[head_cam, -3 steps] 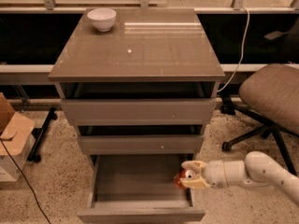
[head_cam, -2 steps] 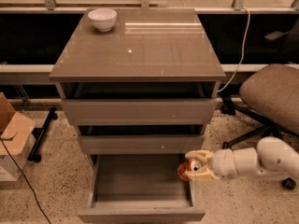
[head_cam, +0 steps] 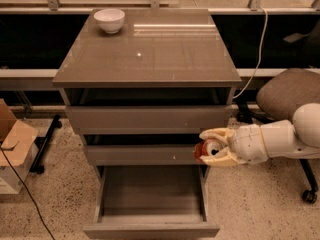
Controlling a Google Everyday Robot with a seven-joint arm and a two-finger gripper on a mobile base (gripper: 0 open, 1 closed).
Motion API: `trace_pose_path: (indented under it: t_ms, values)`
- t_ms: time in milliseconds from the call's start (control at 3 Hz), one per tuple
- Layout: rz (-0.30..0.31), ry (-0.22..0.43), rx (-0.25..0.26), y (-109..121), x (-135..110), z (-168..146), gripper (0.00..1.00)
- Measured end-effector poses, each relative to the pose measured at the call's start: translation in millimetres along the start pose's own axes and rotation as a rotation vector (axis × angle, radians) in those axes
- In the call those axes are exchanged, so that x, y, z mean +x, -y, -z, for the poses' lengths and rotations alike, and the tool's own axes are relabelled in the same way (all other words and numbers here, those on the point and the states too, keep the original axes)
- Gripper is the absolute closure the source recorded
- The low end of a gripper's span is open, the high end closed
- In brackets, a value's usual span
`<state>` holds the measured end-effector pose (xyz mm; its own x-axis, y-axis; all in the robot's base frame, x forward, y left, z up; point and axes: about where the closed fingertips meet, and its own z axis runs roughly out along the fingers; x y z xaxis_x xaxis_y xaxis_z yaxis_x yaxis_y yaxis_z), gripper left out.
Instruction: Pick coke can from bottom drawer and place on counter
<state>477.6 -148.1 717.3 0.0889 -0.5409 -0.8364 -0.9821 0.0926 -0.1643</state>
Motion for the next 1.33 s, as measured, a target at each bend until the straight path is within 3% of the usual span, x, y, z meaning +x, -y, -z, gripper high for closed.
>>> trace_pose_path:
  t_ms: [333, 667, 1333]
  values:
    - [0.091, -0.035, 0.065, 8.3, -67.2, 36.6, 1.0]
    - [0.17, -0.072, 0.145, 13.3, -153.7, 88.2, 1.0]
    - [0.139, -0.05, 0.126, 22.8, -152.9, 64.2, 1.0]
